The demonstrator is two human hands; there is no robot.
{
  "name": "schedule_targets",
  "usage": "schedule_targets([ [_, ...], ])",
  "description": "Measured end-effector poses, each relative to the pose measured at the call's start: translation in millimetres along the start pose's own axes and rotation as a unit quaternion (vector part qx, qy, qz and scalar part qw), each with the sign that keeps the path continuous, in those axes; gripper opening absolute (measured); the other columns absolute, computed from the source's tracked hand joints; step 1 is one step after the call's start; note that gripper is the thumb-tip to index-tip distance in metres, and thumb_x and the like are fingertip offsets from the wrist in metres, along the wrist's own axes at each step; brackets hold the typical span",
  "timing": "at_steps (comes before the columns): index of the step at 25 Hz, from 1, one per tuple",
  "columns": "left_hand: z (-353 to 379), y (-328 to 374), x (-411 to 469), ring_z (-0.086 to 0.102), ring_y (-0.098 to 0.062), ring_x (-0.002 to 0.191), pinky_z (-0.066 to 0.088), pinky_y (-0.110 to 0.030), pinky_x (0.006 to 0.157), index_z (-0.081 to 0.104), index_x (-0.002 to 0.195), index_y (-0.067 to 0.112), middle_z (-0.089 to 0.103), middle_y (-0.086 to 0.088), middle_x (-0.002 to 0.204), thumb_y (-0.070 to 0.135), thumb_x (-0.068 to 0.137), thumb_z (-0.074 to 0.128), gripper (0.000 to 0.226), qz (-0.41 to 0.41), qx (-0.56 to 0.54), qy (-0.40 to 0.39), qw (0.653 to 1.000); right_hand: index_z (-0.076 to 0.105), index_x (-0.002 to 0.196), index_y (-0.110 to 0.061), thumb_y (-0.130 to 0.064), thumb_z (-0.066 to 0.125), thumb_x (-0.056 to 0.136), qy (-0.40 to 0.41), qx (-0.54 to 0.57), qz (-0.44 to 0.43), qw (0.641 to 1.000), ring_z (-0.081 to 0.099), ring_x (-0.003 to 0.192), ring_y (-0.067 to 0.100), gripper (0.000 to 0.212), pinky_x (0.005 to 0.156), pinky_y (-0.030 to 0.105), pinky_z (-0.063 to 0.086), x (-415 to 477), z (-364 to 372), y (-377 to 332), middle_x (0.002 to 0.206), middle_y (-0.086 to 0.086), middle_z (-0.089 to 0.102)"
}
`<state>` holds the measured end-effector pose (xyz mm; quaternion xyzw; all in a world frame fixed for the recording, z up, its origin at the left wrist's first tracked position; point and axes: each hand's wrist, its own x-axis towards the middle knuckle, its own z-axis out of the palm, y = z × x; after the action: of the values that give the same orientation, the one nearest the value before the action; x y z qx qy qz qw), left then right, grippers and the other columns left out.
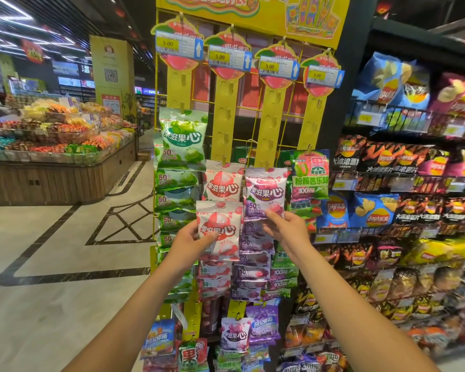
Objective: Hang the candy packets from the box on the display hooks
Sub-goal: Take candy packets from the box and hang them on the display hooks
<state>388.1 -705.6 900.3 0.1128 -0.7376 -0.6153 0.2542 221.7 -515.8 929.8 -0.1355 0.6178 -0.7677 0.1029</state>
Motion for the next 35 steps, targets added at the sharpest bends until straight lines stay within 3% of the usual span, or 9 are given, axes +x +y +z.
schedule_targets([
  [7, 1.6, 9.9, 11.8, 0.076, -0.016, 0.101, 0.062, -0.05, 0.09, 0.067, 0.126, 0.038, 0.079, 0.01, 0.109, 0.037, 0.093, 0.078, 0.035, 0.004, -0.022, -0.005, 1.0, 0.075, 0.101, -0.005, -0.024, 0.082, 0.089, 0.018, -0.115, -0.008, 0.993, 0.079, 0.079, 0.024, 0.024, 0.065, 0.028, 0.063, -21.3, -10.8, 8.7, 0.089, 0.012, 0.08],
  [9, 3.6, 16.6, 15.1, 0.074, -0.007, 0.101, 0.062, -0.038, 0.09, 0.062, 0.124, 0.038, 0.078, 0.015, 0.108, 0.033, 0.095, 0.077, 0.033, 0.009, -0.033, -0.009, 0.999, 0.074, 0.101, -0.008, -0.023, 0.079, 0.092, 0.005, -0.133, -0.042, 0.99, 0.078, 0.079, 0.023, 0.019, 0.07, 0.032, 0.064, -24.4, -6.2, 2.6, 0.093, 0.014, 0.079],
  [11, 7.6, 29.4, 17.4, 0.069, 0.007, 0.092, 0.055, -0.016, 0.074, 0.05, 0.121, 0.039, 0.069, 0.02, 0.103, 0.031, 0.097, 0.074, 0.034, 0.018, -0.041, -0.01, 0.999, 0.071, 0.11, -0.013, -0.023, 0.076, 0.094, -0.04, -0.134, -0.073, 0.988, 0.078, 0.083, 0.02, 0.019, 0.073, 0.035, 0.065, -28.6, 4.9, -7.8, 0.099, 0.011, 0.078],
  [16, 13.2, 66.1, 30.3, 0.067, -0.003, 0.068, 0.048, -0.017, 0.059, 0.054, 0.121, 0.012, 0.068, 0.009, 0.075, 0.032, 0.095, 0.075, 0.039, 0.056, -0.038, 0.018, 0.998, 0.061, 0.126, -0.019, -0.022, 0.073, 0.096, -0.114, -0.151, -0.12, 0.975, 0.075, 0.08, 0.007, 0.032, 0.068, 0.026, 0.061, -33.0, 40.1, -36.4, 0.102, 0.0, 0.076],
  [20, 12.0, 96.4, 35.2, 0.075, -0.007, 0.094, 0.057, -0.021, 0.069, 0.055, 0.125, 0.016, 0.074, 0.0, 0.115, 0.029, 0.096, 0.074, 0.037, 0.074, -0.098, 0.043, 0.992, 0.066, 0.118, -0.019, -0.019, 0.073, 0.096, -0.077, -0.065, -0.134, 0.986, 0.076, 0.086, 0.017, 0.022, 0.071, 0.03, 0.061, -19.3, 58.6, -63.5, 0.103, 0.004, 0.079],
  [26, 1.2, 111.0, 32.3, 0.065, -0.006, 0.109, 0.061, -0.032, 0.085, 0.062, 0.133, 0.029, 0.063, 0.017, 0.123, 0.026, 0.103, 0.063, 0.03, 0.129, -0.036, 0.091, 0.987, 0.066, 0.109, -0.019, -0.017, 0.072, 0.097, -0.024, -0.036, -0.148, 0.988, 0.077, 0.089, 0.019, 0.013, 0.066, 0.029, 0.06, 5.3, 83.3, -91.7, 0.103, 0.006, 0.078],
  [31, -7.8, 108.0, 43.0, 0.07, -0.012, 0.087, 0.056, -0.025, 0.063, 0.058, 0.145, 0.025, 0.068, 0.01, 0.123, 0.014, 0.101, 0.059, 0.045, 0.143, 0.032, 0.111, 0.983, 0.066, 0.108, -0.017, -0.016, 0.072, 0.097, 0.002, -0.031, -0.126, 0.992, 0.078, 0.089, 0.021, 0.013, 0.078, 0.042, 0.066, 20.3, 102.2, -84.4, 0.103, 0.007, 0.077],
  [33, -9.5, 100.6, 44.6, 0.071, -0.031, 0.101, 0.058, -0.039, 0.065, 0.057, 0.148, 0.025, 0.07, -0.004, 0.128, 0.012, 0.1, 0.057, 0.05, 0.138, 0.049, 0.11, 0.983, 0.065, 0.106, -0.02, -0.017, 0.073, 0.096, 0.013, -0.037, -0.119, 0.992, 0.078, 0.09, 0.022, 0.013, 0.081, 0.047, 0.065, 24.7, 104.7, -75.8, 0.101, 0.006, 0.078],
  [35, -9.3, 93.1, 42.9, 0.06, -0.045, 0.12, 0.057, -0.057, 0.085, 0.055, 0.15, 0.024, 0.066, -0.019, 0.133, 0.01, 0.1, 0.055, 0.053, 0.121, 0.062, 0.101, 0.986, 0.065, 0.104, -0.022, -0.019, 0.073, 0.096, 0.019, -0.044, -0.116, 0.992, 0.077, 0.091, 0.022, 0.013, 0.08, 0.047, 0.065, 26.3, 104.5, -66.5, 0.102, 0.006, 0.078],
])
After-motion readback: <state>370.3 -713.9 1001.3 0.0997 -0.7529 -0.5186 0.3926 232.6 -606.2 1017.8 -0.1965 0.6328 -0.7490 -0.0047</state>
